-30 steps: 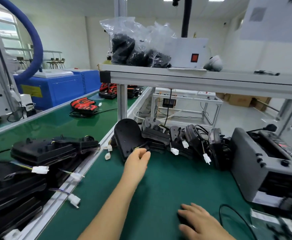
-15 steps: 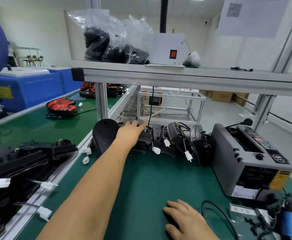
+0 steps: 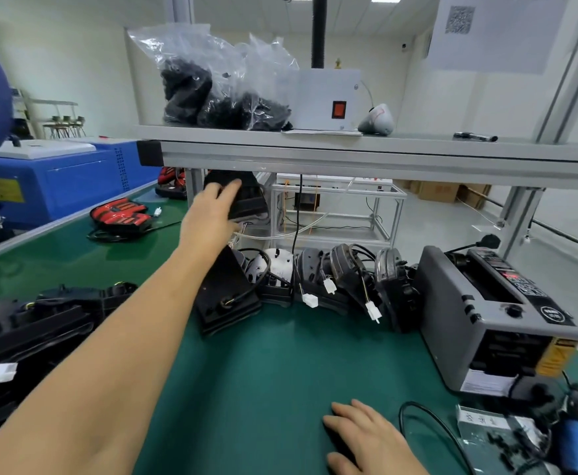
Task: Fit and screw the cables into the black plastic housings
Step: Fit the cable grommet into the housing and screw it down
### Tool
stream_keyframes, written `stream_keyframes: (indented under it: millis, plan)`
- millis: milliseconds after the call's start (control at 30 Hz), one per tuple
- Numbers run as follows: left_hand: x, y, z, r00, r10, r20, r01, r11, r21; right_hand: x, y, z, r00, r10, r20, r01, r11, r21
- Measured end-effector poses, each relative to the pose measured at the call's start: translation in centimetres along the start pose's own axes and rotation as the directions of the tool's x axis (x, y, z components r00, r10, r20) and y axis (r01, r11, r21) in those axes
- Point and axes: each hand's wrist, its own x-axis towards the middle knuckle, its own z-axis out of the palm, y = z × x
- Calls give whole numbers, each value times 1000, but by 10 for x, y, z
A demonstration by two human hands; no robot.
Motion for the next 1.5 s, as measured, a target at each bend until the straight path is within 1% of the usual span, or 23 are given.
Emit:
stream_keyframes:
  millis: [167,267,333,400,467,533,600,733,800,867,900,933,967,1033,1100,1133,1167,1200,1267,1333,1433,1467,1500]
  plan:
    - [-25,-12,-20,997,-29,-68,27,999,-30,1,1,0,1000,15,12,-15,1000,0]
    - [-49,-16,-30,983,-42,-177,36,999,-40,2,0,-4,1000,23,11,-23,999,23]
    - [-57,-18,-39,957,-77,-279,64,996,-57,2,0,-5,1000,25,18,-26,999,42]
    - [-55,-19,-50,937,-113,-330,92,993,-79,1,-1,-5,999,21,26,-22,999,39]
    - [-51,-19,-57,947,-113,-302,93,992,-81,1,-2,-5,999,25,24,-26,999,36]
    - [-56,-17,-57,959,-61,-275,46,997,-63,0,-4,-6,999,28,32,-30,998,47]
    - [-67,-16,-52,958,-38,-285,21,998,-62,0,-6,-8,999,27,31,-28,998,60]
    - [-81,-18,-43,950,4,-312,-25,998,-64,9,-16,-18,999,26,-33,-18,976,218]
    - [-87,-20,-41,946,10,-324,-37,996,-76,20,-26,-24,994,30,-103,2,953,304]
    - [-97,-19,-40,944,-10,-330,-29,993,-114,36,-39,-33,984,57,-168,28,886,462]
    - [-103,-18,-39,939,2,-343,-44,992,-115,45,-47,-39,979,75,-188,47,817,574]
    - [-110,-18,-38,927,36,-373,-76,993,-93,54,-55,-46,976,98,-196,65,723,688]
    - [-117,-17,-37,907,83,-412,-116,992,-55,62,-63,-54,976,125,-181,70,604,794]
    - [-132,-15,-35,861,168,-480,-189,982,4,77,-76,-67,986,150,-75,23,324,946]
    - [-148,-11,-30,839,209,-503,-240,971,3,94,-87,-77,993,114,37,-46,79,996]
    - [-157,-8,-27,837,222,-501,-263,965,-13,103,-91,-82,993,82,85,-83,-17,996]
    - [-166,-4,-24,836,234,-496,-287,957,-32,111,-94,-87,991,47,126,-122,-83,989]
    - [-173,0,-21,835,249,-491,-312,949,-49,119,-96,-91,986,16,165,-162,-112,980]
    - [-185,5,-16,831,289,-476,-360,931,-63,130,-98,-96,971,-12,240,-241,-94,966]
    - [-192,9,-10,824,336,-456,-405,912,-59,137,-96,-94,953,11,302,-300,-78,951]
    - [-199,10,-4,811,433,-395,-489,871,-48,146,-90,-85,936,70,344,-341,-53,939]
    - [-200,11,-5,819,442,-365,-504,859,-92,147,-87,-83,937,82,338,-336,-37,941]
    - [-201,11,-7,842,413,-346,-490,854,-174,149,-84,-81,943,97,318,-318,-13,948]
